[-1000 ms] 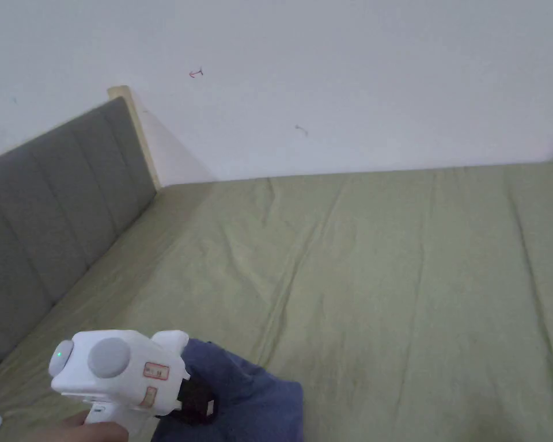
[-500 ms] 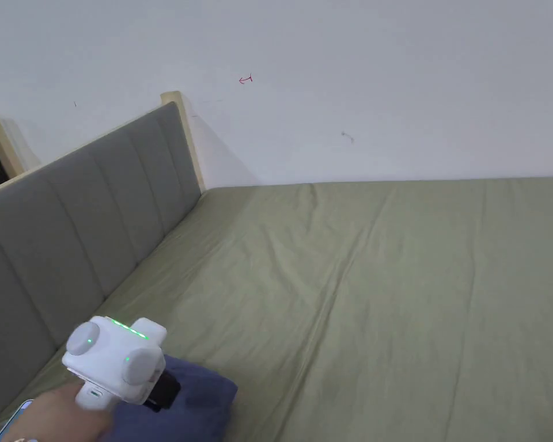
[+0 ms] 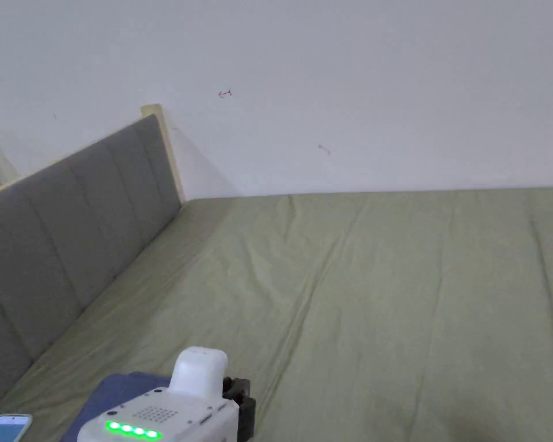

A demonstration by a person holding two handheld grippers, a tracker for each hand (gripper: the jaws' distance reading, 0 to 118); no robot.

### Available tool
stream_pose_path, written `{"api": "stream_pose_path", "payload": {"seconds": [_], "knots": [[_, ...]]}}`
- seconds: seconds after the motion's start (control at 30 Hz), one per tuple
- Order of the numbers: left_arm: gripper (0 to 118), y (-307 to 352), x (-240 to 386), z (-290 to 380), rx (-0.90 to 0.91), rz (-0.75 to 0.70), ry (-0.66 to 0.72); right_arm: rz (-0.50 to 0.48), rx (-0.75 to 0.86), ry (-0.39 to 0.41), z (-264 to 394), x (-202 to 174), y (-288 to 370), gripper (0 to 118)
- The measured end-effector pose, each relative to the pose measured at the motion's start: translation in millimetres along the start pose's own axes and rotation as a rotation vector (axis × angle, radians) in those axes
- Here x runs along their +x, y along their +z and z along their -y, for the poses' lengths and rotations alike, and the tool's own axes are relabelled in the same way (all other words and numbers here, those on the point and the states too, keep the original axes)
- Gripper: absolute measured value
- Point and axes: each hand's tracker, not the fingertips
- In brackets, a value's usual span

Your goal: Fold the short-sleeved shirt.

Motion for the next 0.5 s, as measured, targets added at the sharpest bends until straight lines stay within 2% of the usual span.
{"api": "stream_pose_path", "payload": {"seconds": [0.03, 0.1, 0.2, 0.3, 0.37, 0.5], "knots": [[0, 13.9, 17.9, -7.3, 0.079, 0.059, 0.05, -0.003, 0.054, 0.02, -3.6, -3.1, 9.5, 0], [0, 34.0, 48.8, -20.8, 0.209, 0.096, 0.106, -0.001, 0.187, 0.076, -11.8, -9.7, 29.4, 0], [0, 53.0, 93.9, -44.6, 0.381, 0.012, 0.027, 0.06, 0.43, 0.166, -27.5, -22.1, 61.0, 0], [0, 64.2, 123.1, -58.4, 0.498, -0.03, -0.023, 0.128, 0.648, 0.22, -36.7, -29.3, 81.3, 0], [0, 64.2, 133.0, -64.1, 0.543, -0.047, -0.024, 0.179, 0.732, 0.211, -38.6, -22.3, 83.2, 0], [0, 66.1, 146.7, -65.9, 0.578, -0.055, -0.056, 0.258, 0.761, 0.156, -45.1, -9.5, 79.1, 0]]}}
